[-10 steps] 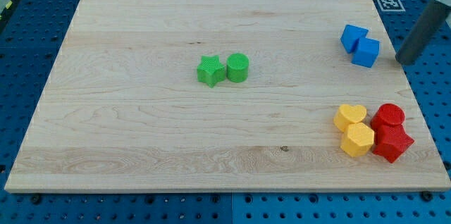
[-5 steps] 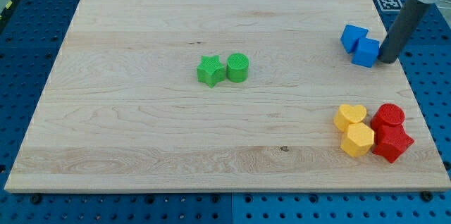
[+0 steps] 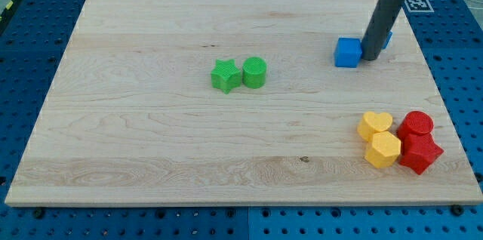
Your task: Push the blue cube to the top of the green star
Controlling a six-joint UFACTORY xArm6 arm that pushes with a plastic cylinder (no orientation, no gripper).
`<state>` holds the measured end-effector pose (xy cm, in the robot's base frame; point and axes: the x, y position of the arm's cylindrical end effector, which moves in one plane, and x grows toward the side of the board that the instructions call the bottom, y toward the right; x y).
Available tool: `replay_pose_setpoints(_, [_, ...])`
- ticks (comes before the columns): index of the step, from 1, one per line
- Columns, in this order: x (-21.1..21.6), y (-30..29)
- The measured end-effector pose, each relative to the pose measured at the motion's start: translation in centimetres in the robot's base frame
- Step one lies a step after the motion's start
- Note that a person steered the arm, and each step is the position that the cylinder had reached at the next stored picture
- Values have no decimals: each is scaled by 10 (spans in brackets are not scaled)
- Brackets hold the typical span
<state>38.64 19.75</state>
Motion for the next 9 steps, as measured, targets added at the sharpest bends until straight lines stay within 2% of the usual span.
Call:
replay_pose_setpoints(5, [0, -64])
replay_pose_setpoints(9, [-11, -143])
